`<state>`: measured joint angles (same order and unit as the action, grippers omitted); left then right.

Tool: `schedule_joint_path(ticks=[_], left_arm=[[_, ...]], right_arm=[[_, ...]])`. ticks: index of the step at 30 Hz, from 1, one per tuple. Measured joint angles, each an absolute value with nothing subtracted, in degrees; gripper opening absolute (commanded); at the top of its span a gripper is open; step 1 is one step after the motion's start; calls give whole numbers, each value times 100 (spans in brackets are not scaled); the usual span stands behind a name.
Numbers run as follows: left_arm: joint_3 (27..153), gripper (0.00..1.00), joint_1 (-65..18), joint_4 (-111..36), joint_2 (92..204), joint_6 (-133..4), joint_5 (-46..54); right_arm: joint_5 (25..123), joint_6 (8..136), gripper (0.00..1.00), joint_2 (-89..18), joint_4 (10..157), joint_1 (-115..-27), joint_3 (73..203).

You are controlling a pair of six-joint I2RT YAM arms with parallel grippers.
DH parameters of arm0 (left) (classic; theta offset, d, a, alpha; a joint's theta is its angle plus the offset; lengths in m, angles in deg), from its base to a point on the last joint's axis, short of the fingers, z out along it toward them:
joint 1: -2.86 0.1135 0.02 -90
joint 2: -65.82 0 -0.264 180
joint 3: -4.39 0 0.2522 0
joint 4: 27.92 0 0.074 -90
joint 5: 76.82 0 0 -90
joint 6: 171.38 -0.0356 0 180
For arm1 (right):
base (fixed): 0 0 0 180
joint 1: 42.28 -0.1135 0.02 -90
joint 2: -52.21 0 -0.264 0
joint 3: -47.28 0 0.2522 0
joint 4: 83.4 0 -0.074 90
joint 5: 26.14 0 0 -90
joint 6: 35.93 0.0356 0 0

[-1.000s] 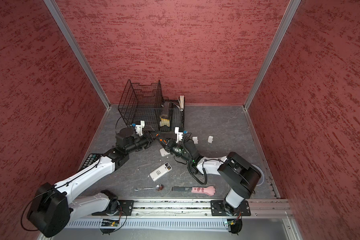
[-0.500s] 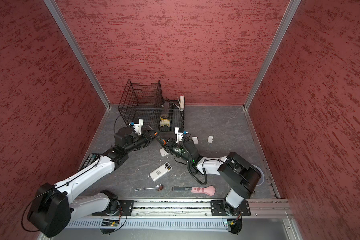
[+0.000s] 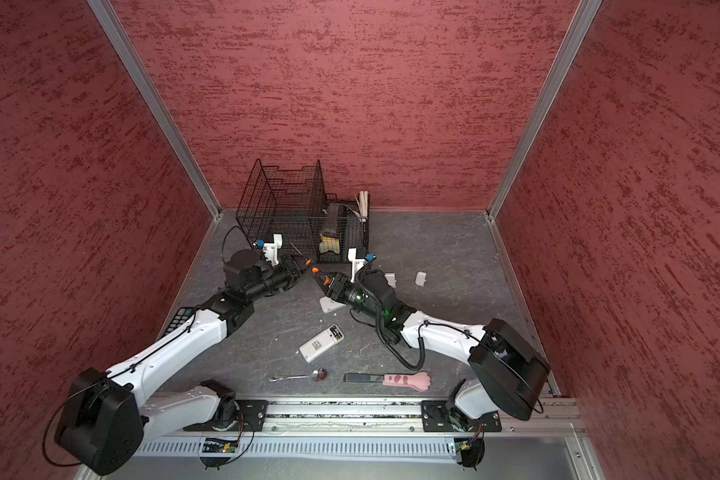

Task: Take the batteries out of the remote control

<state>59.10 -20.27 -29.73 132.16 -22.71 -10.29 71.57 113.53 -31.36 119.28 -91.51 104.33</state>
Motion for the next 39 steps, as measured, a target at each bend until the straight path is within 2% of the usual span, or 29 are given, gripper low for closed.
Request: schedule_joint_path(ticks=[12,24,39], left_arm=[[5915,0,-2001,-3218,13229,-2120,-1177],[5941,0,-2001,-3395,13229,-2045,-1230],[5941,0,-1940,-3384,13288,-1986,-1136]], right_arm=[[6660,10728,48,-3381,11712,-9320,10579],[6313,10328,41,-3512,11727,-9374,10761],[6304,10310,37,-3809,11856,-9383,10955]])
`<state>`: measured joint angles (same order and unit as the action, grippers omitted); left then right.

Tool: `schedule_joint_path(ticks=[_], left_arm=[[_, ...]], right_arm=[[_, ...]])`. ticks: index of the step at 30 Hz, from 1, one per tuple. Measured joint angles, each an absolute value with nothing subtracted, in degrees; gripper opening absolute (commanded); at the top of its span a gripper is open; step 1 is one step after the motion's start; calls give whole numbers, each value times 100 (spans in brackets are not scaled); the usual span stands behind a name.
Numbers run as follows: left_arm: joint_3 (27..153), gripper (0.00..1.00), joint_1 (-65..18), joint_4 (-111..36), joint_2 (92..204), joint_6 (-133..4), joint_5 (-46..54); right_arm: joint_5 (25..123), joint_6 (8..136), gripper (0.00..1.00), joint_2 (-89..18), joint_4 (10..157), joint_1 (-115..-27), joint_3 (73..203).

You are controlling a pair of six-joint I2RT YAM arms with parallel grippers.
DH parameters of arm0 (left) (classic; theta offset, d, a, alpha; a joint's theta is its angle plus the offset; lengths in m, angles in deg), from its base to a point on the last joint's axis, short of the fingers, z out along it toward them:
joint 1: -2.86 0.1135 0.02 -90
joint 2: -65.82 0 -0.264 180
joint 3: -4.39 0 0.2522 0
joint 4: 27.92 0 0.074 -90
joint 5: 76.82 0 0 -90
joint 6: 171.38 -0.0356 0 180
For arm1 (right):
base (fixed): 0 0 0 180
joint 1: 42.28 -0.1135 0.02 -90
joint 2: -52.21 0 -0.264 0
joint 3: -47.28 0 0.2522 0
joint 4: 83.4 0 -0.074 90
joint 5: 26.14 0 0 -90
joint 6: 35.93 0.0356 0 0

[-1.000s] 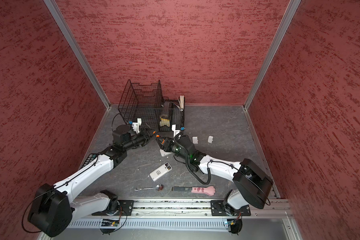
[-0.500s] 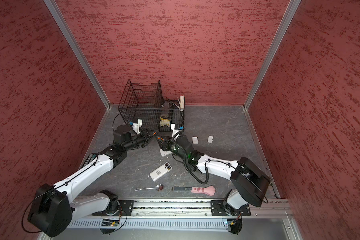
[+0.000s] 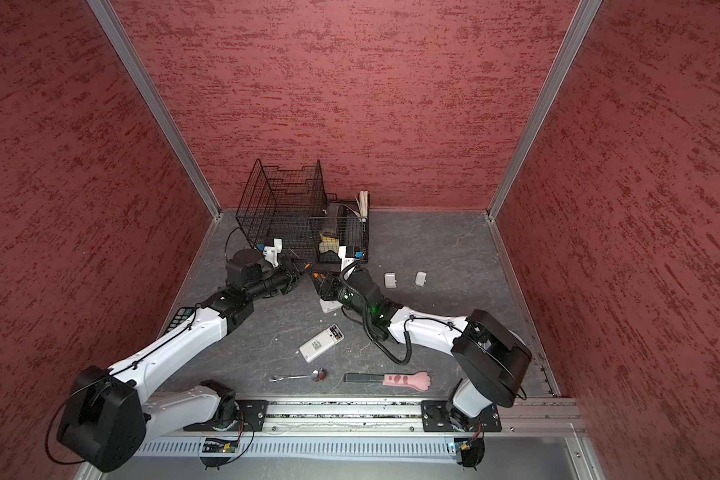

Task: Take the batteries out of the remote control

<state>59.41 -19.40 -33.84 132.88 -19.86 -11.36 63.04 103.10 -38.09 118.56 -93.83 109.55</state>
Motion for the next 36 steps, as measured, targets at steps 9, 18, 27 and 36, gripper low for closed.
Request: schedule_joint_path(ticks=[9,18,27,36], left_arm=[[5941,0,-1966,-3360,13312,-1879,-943],[5941,0,-1973,-3347,13323,-1779,-904],[5941,32,-1933,-3378,13297,-1851,-1120],[5948,57,-1435,-3852,13026,-2485,-1391]], right_arm=[[6333,10315,19,-3912,11917,-9387,11038],[6346,10308,0,-3920,11974,-9401,11038],[6346,10328,0,-3719,11878,-9401,10888],[6376,10310,0,-2342,10099,-9409,10671]])
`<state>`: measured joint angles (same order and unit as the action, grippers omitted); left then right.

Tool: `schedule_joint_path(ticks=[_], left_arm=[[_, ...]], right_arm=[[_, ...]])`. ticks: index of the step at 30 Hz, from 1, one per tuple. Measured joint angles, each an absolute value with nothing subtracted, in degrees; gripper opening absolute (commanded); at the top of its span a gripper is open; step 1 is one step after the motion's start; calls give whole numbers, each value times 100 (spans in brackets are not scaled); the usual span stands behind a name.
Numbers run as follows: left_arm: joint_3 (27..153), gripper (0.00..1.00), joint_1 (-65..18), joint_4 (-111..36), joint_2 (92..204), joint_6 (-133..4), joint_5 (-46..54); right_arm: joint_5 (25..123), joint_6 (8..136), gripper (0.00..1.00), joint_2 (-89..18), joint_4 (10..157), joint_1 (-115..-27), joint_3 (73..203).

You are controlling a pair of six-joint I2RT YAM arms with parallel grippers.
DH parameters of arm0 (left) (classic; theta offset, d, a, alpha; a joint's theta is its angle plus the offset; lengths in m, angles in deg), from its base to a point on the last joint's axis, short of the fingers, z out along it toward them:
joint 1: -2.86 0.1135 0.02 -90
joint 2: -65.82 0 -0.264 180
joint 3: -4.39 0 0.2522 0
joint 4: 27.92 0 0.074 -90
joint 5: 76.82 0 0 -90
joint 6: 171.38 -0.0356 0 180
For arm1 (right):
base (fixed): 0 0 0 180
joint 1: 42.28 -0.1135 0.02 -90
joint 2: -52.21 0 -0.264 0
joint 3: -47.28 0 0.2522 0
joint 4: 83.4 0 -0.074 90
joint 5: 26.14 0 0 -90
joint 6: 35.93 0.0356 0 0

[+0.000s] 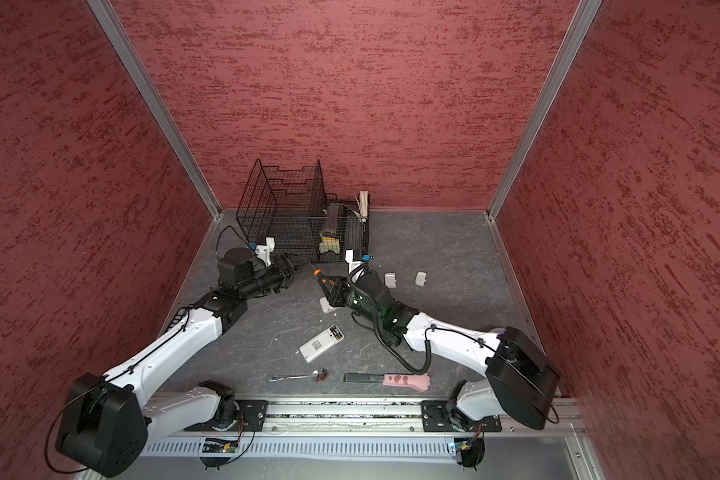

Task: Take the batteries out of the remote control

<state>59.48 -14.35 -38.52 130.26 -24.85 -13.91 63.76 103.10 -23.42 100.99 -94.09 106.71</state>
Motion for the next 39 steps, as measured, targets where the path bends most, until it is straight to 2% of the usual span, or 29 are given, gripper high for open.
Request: schedule_joint_path(ticks=[10,15,22,28,39], left_arm=[[5384,58,-829,-4678,11879,-2894,-1553],[5067,58,-515,-4984,11719,-2922,-1673],[5073,58,-515,-5378,11791,-3237,-1697],[5073,57,-967,-5854,11822,-3680,-1415],[5076,57,-2539,-6451,12226,-4336,-218]], right_arm=[[6555,10577,0,-714,8488,-9409,10219],[6636,10680,0,-552,8011,-9409,10204],[7058,11386,0,-603,8020,-9381,9994],[7251,12299,0,-572,8029,-9372,9364],[7362,12704,0,-624,7133,-9370,9642]])
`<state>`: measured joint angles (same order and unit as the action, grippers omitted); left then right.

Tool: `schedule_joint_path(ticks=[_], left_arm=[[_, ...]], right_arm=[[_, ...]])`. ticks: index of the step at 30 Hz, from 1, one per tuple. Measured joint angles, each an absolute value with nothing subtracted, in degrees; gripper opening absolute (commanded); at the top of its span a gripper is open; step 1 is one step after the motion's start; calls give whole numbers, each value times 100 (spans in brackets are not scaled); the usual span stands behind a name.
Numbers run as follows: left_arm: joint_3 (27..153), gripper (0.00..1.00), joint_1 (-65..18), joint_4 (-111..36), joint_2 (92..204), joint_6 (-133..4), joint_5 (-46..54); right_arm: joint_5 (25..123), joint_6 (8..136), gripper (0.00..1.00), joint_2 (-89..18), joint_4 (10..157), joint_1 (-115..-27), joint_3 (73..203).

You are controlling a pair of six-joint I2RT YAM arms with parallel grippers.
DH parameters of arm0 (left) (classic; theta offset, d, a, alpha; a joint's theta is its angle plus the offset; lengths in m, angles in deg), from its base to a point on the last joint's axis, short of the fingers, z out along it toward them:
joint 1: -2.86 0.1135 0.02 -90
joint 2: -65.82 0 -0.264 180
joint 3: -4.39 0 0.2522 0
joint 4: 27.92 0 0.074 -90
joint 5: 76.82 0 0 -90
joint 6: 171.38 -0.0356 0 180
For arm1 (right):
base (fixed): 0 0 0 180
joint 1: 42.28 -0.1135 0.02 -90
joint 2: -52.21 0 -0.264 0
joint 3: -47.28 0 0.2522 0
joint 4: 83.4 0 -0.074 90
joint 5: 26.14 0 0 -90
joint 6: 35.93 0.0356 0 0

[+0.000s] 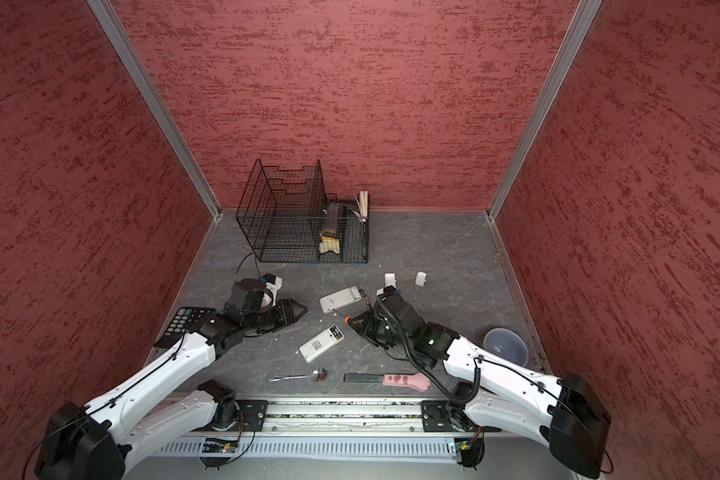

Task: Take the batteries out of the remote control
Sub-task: 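Grasp the small white remote with the left gripper while the right brings the screwdriver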

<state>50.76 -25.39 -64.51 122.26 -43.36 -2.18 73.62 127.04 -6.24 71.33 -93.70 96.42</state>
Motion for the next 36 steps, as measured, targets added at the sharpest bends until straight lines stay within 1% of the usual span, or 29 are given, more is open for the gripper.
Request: schedule_joint_path(ticks=[5,9,14,23,36], left_arm=[[5106,57,-3063,-6580,12692,-4515,191],[5106,56,-3223,-6573,12978,-4574,394],[5106,56,-3369,-6564,13197,-4609,543],[5106,56,-3483,-6512,13312,-4633,622],[5104,57,-3542,-6475,13317,-4633,619]], right_arm=[[7500,12702,0,-727,6324,-9372,9952],[7664,12693,0,-771,5896,-9414,10190],[7819,12706,0,-922,5655,-9475,10193],[7911,12865,0,-1173,5883,-9663,9790],[7817,13167,0,-1258,6442,-9689,9482]])
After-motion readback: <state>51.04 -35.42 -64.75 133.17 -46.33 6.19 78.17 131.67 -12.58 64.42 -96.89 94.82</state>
